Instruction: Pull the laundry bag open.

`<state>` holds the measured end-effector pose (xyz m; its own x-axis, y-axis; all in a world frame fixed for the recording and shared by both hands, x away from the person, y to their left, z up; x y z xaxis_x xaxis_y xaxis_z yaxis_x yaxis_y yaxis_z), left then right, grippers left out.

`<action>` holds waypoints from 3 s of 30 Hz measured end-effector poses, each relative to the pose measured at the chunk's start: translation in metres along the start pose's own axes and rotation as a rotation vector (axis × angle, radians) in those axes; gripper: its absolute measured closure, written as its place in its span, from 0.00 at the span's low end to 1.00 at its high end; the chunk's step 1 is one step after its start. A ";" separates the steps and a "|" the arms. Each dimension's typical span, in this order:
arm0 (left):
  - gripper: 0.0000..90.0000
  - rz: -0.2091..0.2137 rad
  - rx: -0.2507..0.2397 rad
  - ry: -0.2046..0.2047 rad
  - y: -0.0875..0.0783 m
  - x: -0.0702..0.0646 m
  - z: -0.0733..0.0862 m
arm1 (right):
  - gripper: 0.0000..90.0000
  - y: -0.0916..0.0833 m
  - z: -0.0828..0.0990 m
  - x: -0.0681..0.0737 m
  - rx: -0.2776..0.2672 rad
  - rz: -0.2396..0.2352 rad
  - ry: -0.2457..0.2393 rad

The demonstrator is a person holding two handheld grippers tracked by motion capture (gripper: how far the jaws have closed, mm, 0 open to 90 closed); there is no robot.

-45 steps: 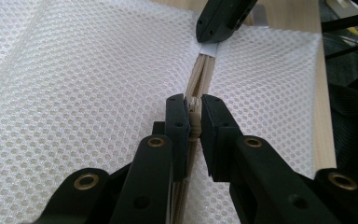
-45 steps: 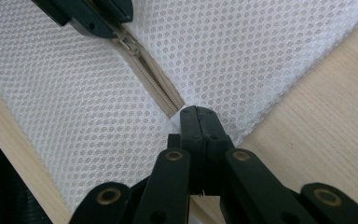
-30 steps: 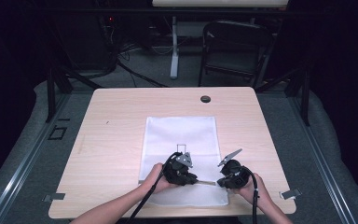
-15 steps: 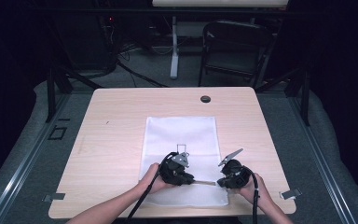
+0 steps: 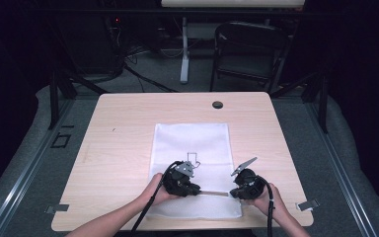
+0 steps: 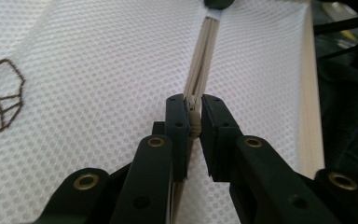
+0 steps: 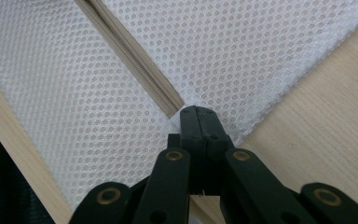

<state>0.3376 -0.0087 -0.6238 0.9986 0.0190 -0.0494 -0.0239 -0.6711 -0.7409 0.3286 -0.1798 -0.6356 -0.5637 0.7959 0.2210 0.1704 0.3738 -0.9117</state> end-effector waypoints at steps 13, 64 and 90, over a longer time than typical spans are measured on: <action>0.91 -0.020 0.014 -0.008 -0.011 0.001 0.008 | 1.00 0.000 0.000 0.000 -0.006 -0.004 0.013; 0.91 -0.036 -0.008 -0.013 -0.037 -0.001 0.032 | 1.00 0.000 0.000 0.000 0.000 -0.001 0.015; 0.91 -0.066 0.001 -0.036 -0.057 -0.001 0.051 | 1.00 0.001 -0.001 0.000 -0.001 0.000 0.018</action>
<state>0.3352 0.0678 -0.6158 0.9957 0.0897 -0.0241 0.0421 -0.6672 -0.7437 0.3289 -0.1790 -0.6357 -0.5487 0.8045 0.2272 0.1713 0.3742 -0.9114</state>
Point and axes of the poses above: each handheld gripper's, and its own axes: y roughly forward along the jaws, z roughly out of its underside, x roughly to its left, the point moved 9 cm from there along y, roughly forward along the jaws, and after that the axes turned 13 degrees about y, right-handed, at the moved point
